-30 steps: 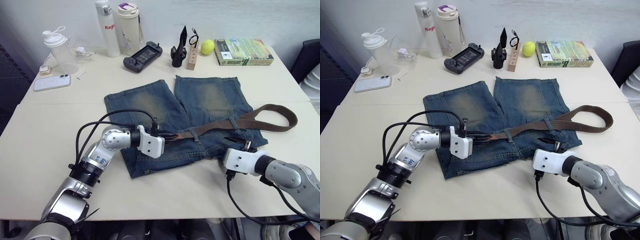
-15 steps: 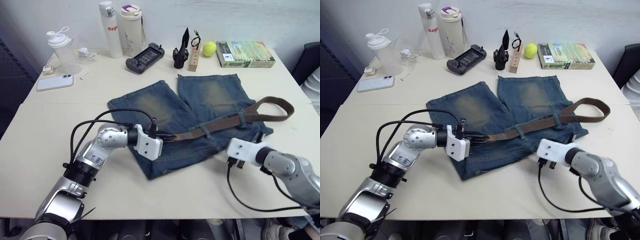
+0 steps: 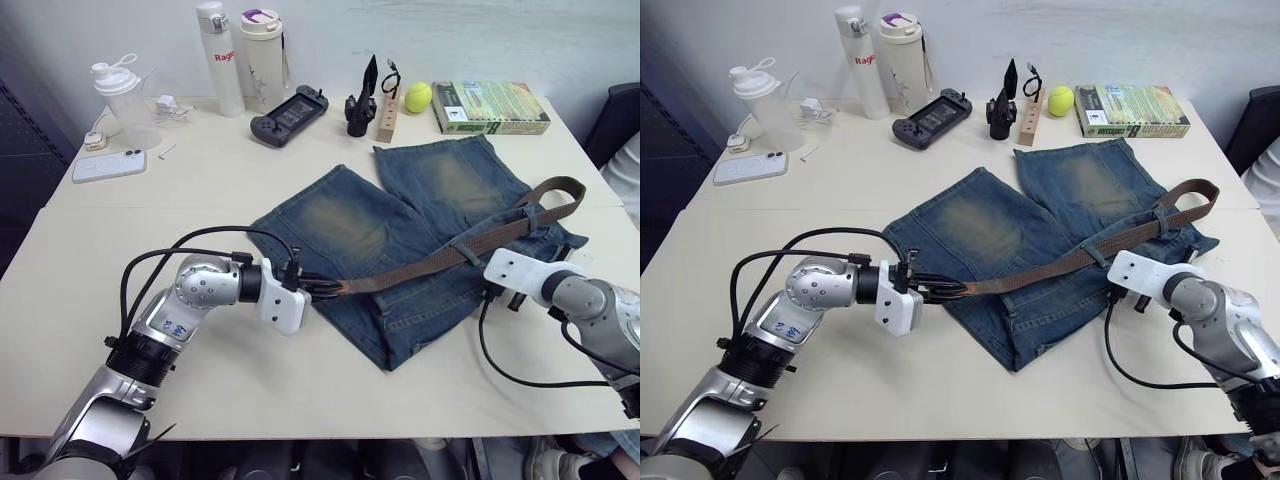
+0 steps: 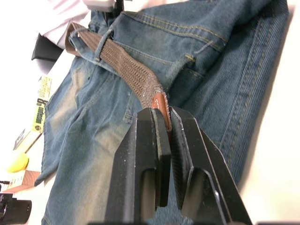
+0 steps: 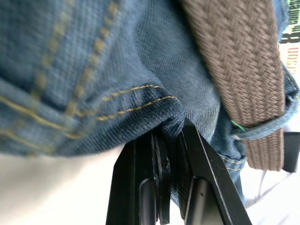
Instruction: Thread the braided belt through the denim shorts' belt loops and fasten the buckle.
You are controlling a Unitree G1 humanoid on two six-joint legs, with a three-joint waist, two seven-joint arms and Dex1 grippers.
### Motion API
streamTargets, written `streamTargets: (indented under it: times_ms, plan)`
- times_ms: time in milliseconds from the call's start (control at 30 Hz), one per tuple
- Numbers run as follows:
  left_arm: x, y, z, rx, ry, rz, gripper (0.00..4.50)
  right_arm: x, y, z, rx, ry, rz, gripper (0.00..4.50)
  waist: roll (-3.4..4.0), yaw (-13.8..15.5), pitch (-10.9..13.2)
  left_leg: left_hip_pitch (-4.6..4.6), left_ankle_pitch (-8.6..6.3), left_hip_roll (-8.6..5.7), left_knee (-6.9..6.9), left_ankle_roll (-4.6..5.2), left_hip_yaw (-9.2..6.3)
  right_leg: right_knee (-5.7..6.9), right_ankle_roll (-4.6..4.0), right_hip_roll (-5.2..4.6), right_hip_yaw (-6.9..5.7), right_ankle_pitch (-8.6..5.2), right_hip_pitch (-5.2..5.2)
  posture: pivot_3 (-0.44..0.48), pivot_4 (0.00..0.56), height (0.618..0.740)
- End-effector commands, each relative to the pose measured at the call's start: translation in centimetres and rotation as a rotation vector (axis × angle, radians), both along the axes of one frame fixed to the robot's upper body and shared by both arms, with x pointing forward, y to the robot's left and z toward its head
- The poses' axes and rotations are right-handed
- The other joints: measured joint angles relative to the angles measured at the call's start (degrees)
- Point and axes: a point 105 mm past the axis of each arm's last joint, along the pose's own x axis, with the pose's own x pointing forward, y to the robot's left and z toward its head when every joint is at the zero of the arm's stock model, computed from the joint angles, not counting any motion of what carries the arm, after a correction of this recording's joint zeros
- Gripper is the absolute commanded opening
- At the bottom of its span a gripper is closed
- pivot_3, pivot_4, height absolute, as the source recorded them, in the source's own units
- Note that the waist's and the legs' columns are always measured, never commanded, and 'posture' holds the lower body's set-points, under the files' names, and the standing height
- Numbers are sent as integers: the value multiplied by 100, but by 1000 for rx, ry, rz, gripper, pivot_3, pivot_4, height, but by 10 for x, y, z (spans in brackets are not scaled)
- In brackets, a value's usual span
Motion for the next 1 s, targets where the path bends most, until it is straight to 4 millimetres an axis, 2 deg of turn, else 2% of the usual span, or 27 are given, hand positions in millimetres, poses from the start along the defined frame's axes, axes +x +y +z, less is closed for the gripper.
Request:
streamTargets:
  times_ms: [33, 167, 200, 300, 367, 433, 500, 533, 633, 800, 833, 900, 1000]
  plan:
    - [-1, -3, 14, -46, -52, -8, 0, 0, 9, 21, 26, -73, 32, 28, 0, -1, 0, 0, 0, 0, 0, 0, 0, 0, 0, 0, 0, 0, 0, 0, 150, 724]
    - [2, -1, 17, -61, -64, 11, 0, -12, 1, 31, 156, -47, -30, 1681, 1, 0, 0, 0, 0, 1, -2, 0, 1, 0, 0, 1, 1, 0, -2, 0, 150, 724]
    - [3, 0, 18, -66, -66, 17, 0, -18, -2, 38, 196, -36, -44, 2293, 1, 7, 0, 0, 0, 1, -2, 0, 0, 1, 0, 1, 1, 0, -1, 0, 150, 724]
    - [6, 3, 21, -85, -63, 32, 0, -34, -6, 72, 289, -32, -48, 3281, 15, 16, 8, -3, 0, -1, -1, 1, 0, -1, 0, 0, 1, 0, -1, 0, 150, 724]
    - [5, 3, 22, -93, -57, 25, 0, -41, 5, 93, 465, -28, -27, 4251, 15, 6, 8, -2, -1, -1, 0, 3, 1, 1, 1, -2, 2, 1, -1, 0, 150, 724]
    - [4, 2, 22, -97, -61, 15, 0, -49, 26, 108, 751, 24, 7, 4386, 17, -23, 7, 1, -1, 5, -1, 2, -2, 0, 1, 1, 3, 1, 0, 0, 150, 724]
    - [3, 0, 24, -106, -73, 4, 0, -57, 50, 112, 1010, 139, 30, 4386, 16, -32, 7, 5, -5, 20, -3, -4, -2, -5, -1, -3, 9, 1, 1, 0, 150, 724]
    - [2, -1, 24, -107, -85, -1, 0, -61, 64, 109, 1162, 238, 40, 4386, 8, -26, 6, 4, -8, 25, -2, -8, -6, -8, -2, -4, 7, 1, 1, 0, 150, 724]
    - [2, -3, 24, -109, -116, -10, 0, -75, 101, 94, 1458, 496, 170, 4386, 5, -15, 6, -3, -12, 34, 2, -16, -13, -11, -12, -4, 2, 3, 1, 0, 150, 724]
    - [3, -4, 23, -106, -138, -16, 0, -82, 130, 57, 1780, 705, 184, 4386, 6, 24, 6, -14, -11, 18, 4, -14, -34, -6, -14, -9, 1, 4, 1, 0, 150, 724]
    - [3, -5, 23, -107, -143, -18, 0, -86, 141, 57, 1828, 704, 189, 4386, 6, 21, 6, -19, -7, 5, -1, -5, -39, -2, -13, -10, 0, 4, -3, 0, 150, 724]
    - [2, -6, 24, -107, -152, -22, 0, -87, 149, 55, 1987, 715, 90, 4386, 7, -6, 7, -18, -7, -1, 2, -2, -34, -2, -10, -10, -8, 6, -1, 0, 150, 724]
    - [2, -6, 25, -109, -166, -28, 0, -70, 167, 42, 2227, 625, -138, 4386, 23, -11, 11, -25, 0, -11, -1, 11, -26, 7, -7, -16, -34, 7, -14, 0, 150, 724]
